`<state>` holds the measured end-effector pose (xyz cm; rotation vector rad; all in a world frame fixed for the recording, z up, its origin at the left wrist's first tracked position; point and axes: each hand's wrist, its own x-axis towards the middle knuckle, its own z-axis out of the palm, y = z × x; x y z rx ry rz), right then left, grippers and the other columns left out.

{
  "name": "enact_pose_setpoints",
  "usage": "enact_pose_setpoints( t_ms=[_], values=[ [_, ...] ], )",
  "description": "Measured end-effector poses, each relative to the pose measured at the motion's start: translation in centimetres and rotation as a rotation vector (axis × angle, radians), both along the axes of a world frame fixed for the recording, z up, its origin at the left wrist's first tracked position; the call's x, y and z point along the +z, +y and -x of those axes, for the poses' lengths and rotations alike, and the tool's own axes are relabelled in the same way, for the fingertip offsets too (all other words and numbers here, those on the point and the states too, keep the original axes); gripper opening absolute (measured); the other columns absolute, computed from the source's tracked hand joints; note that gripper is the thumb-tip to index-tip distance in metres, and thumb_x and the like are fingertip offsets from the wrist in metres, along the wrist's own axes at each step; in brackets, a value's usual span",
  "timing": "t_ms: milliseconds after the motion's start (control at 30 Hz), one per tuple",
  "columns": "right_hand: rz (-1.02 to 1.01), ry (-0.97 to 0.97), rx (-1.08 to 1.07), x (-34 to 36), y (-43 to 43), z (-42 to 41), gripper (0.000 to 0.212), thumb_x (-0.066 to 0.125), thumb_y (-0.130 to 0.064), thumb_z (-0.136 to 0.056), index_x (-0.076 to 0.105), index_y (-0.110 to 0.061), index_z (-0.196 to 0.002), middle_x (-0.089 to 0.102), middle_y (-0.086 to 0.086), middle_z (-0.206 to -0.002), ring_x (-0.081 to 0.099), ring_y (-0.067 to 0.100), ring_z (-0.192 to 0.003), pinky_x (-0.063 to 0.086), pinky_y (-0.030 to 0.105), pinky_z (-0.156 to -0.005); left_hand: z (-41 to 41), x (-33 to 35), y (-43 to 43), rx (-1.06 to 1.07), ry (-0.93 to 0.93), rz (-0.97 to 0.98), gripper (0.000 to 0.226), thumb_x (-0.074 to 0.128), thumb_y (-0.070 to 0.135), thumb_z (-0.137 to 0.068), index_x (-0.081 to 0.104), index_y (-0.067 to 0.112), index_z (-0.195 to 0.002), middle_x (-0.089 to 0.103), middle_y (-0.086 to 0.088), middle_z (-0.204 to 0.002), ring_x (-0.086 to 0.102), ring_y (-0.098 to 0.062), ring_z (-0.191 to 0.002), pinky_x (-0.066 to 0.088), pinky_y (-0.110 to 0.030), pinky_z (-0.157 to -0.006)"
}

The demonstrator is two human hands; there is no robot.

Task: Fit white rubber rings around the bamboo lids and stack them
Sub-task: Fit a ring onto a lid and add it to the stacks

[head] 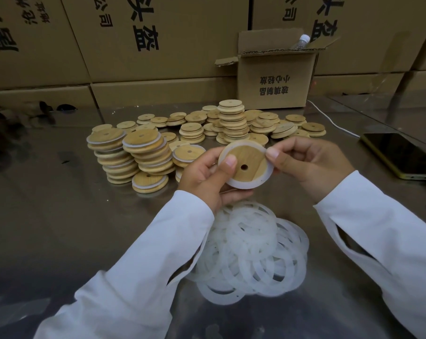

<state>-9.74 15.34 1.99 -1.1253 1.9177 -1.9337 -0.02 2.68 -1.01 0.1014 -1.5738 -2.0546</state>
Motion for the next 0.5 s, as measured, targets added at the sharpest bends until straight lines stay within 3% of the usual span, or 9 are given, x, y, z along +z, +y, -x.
enact_pose_setpoints(
  t_ms=[267,500],
  values=[
    [0.065,-0.035,-0.046,-0.8,-0.3,-0.5,0.01,0.067,-0.007,-0.077,0.066,-0.014,-0.07,0.068,-0.008,-0.062,0.063,0.003,-0.062,0.052,0.013,-0.064,-0.1,0.0,0.4,0.077,-0.039,0.088,0.013,0.05,0.015,-0.091,0.06,0.016,-0.099,0.069,-0.004,-0.086,0.069,-0.017,-0.078,0.056,-0.027,-0.057],
    [0.085,-0.026,-0.16,-1.9,-1.2,-1.5,0.011,0.067,-0.01,-0.08,0.063,-0.018,-0.074,0.064,-0.004,-0.069,0.059,0.001,-0.059,0.046,0.009,-0.059,0.1,0.1,0.4,0.139,-0.046,0.041,0.013,0.048,0.014,-0.093,0.058,0.013,-0.1,0.065,-0.011,-0.099,0.066,-0.027,-0.092,0.059,-0.031,-0.063]
  ],
)
